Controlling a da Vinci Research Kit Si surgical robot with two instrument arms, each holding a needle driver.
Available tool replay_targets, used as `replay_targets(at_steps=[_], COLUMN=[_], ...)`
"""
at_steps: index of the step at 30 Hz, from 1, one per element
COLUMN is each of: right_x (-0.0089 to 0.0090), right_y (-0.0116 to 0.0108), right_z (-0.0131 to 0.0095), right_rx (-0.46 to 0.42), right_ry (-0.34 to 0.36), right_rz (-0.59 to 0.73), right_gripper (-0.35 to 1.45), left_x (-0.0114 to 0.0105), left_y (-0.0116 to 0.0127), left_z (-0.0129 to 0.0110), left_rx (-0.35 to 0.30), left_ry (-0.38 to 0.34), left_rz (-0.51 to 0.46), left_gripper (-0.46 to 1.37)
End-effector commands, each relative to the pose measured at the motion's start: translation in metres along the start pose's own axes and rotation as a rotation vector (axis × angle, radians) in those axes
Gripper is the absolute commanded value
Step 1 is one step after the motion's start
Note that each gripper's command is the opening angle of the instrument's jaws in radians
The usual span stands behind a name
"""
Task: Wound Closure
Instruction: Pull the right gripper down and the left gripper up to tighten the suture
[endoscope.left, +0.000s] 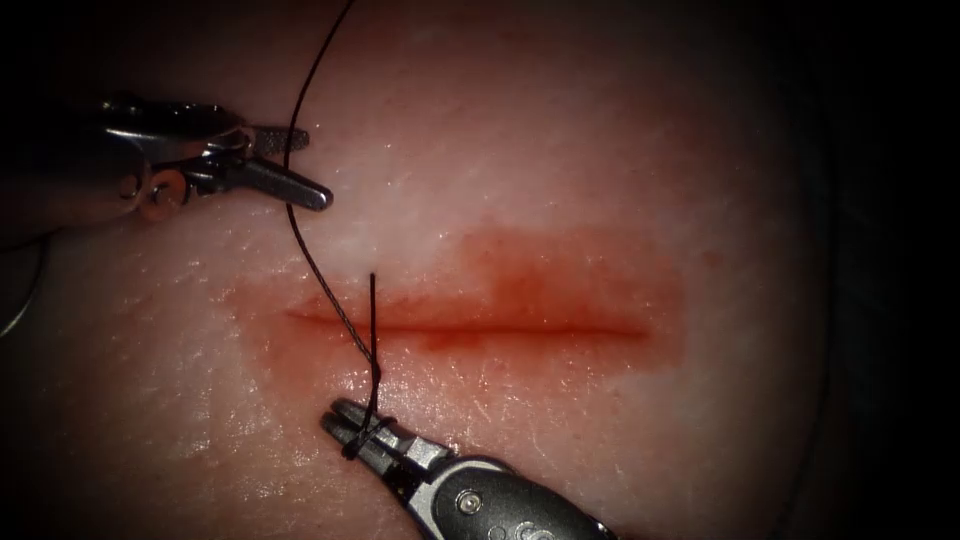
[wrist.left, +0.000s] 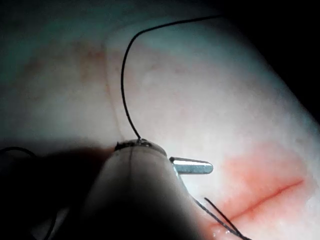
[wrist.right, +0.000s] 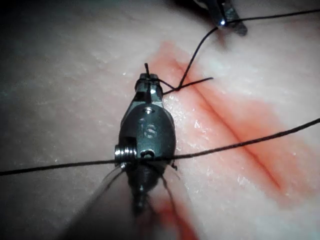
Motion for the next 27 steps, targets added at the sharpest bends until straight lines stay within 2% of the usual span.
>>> replay_targets(at_steps=[1, 4, 7, 9, 16, 18, 19, 22, 27], right_x=[0.0000, 0.0000, 0.0000, 0.0000, -0.0001, -0.0001, -0.0001, -0.0002, -0.0002], right_y=[0.0000, 0.0000, 0.0000, 0.0000, 0.0001, 0.0002, 0.0002, 0.0003, 0.0004], right_z=[0.0000, 0.0000, 0.0000, 0.0000, 0.0000, 0.0000, 0.0000, 0.0000, 0.0001], right_rx=[-0.005, -0.005, -0.005, -0.005, -0.005, -0.006, -0.003, -0.006, -0.007], right_ry=[0.000, 0.000, 0.000, 0.000, 0.000, 0.000, 0.001, 0.000, 0.000], right_rz=[0.000, 0.000, 0.000, 0.000, 0.000, 0.000, 0.000, -0.001, -0.007], right_gripper=[-0.35, -0.35, -0.35, -0.35, -0.35, -0.35, -0.35, -0.35, -0.35], left_x=[0.0001, 0.0005, 0.0011, 0.0019, 0.0041, 0.0049, 0.0057, 0.0072, 0.0089], left_y=[-0.0001, -0.0002, -0.0003, -0.0001, 0.0011, 0.0014, 0.0017, 0.0022, 0.0026], left_z=[0.0001, 0.0000, -0.0005, -0.0009, -0.0019, -0.0018, -0.0016, -0.0009, 0.0010], left_rx=[-0.007, -0.015, -0.042, -0.058, -0.035, -0.004, -0.006, -0.045, -0.058], left_ry=[0.002, 0.030, 0.103, 0.145, 0.174, 0.213, 0.269, 0.357, 0.354], left_rz=[-0.001, -0.008, -0.051, -0.072, -0.106, 0.005, 0.097, 0.221, 0.280], left_gripper=[0.93, 0.32, -0.35, -0.35, -0.35, -0.35, -0.35, -0.35, -0.35])
